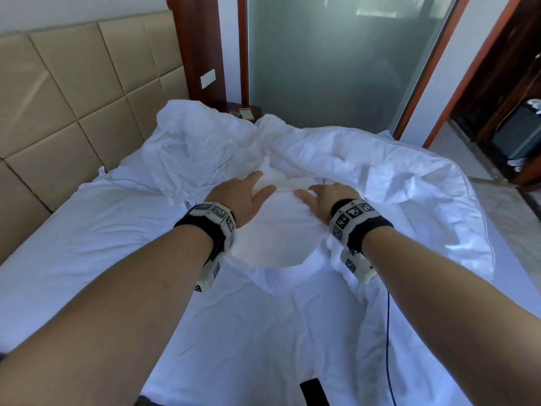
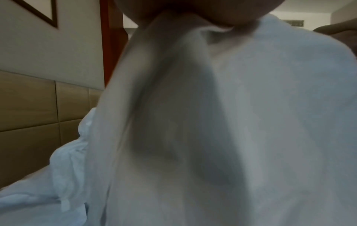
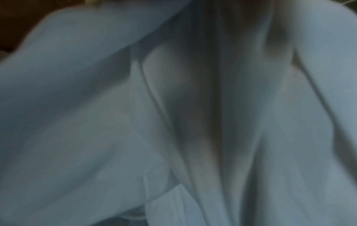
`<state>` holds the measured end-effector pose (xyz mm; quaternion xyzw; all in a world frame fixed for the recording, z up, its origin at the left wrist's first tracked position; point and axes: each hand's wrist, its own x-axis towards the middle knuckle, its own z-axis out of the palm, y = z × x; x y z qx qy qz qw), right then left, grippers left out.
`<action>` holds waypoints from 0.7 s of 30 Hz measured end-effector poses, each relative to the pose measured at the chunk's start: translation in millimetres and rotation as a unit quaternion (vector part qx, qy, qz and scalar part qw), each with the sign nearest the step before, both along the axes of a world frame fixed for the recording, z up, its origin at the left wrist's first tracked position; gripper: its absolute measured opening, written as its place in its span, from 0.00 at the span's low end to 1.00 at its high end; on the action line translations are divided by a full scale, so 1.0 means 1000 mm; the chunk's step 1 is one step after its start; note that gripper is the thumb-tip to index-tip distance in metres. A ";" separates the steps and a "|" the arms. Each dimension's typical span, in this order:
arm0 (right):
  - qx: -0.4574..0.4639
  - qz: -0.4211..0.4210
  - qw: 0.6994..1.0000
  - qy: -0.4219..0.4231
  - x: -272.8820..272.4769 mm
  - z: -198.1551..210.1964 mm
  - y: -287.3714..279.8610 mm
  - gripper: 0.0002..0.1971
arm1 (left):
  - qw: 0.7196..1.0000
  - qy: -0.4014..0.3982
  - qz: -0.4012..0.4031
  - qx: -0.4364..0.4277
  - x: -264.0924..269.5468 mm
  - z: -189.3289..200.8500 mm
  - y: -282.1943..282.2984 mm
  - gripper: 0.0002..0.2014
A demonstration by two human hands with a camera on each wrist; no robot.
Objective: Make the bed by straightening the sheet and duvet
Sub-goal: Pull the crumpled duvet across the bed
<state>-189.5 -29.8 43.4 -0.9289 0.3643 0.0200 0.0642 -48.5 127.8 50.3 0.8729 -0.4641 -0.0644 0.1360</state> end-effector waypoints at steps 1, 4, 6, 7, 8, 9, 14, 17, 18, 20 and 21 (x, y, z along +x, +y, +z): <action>-0.003 -0.006 1.000 -0.009 -0.006 0.004 0.018 0.37 | 1.000 -0.008 -0.006 -0.010 -0.004 0.005 0.017 0.30; 0.000 -0.016 0.999 -0.040 -0.020 0.014 0.080 0.36 | 0.999 -0.031 -0.028 -0.029 -0.016 0.020 0.076 0.29; 0.008 -0.019 0.998 -0.057 -0.028 0.022 0.122 0.36 | 0.998 -0.038 -0.040 -0.041 -0.019 0.029 0.116 0.28; 0.009 -0.020 0.998 -0.064 -0.031 0.026 0.141 0.37 | 0.997 -0.039 -0.044 -0.047 -0.019 0.034 0.134 0.28; 0.012 -0.020 0.997 -0.069 -0.034 0.029 0.158 0.37 | 0.997 -0.039 -0.047 -0.054 -0.019 0.038 0.150 0.27; 0.018 -0.020 0.997 -0.071 -0.035 0.032 0.173 0.38 | 0.996 -0.040 -0.050 -0.060 -0.017 0.039 0.164 0.27; 0.062 -0.018 0.998 -0.003 -0.044 0.024 0.224 0.38 | 0.998 -0.014 -0.053 -0.017 -0.014 0.013 0.206 0.28; 0.080 -0.015 0.994 0.076 -0.049 0.013 0.236 0.37 | 0.995 0.019 -0.059 0.075 -0.011 -0.018 0.210 0.31; 0.084 -0.017 0.992 0.096 -0.050 0.011 0.237 0.36 | 0.994 0.019 -0.054 0.091 -0.011 -0.025 0.211 0.31; 0.079 -0.019 0.991 0.107 -0.053 0.007 0.234 0.34 | 0.994 0.001 -0.043 0.101 -0.010 -0.033 0.210 0.28; 0.072 -0.019 0.992 0.098 -0.056 0.004 0.230 0.32 | 0.994 -0.003 -0.039 0.099 -0.010 -0.035 0.208 0.27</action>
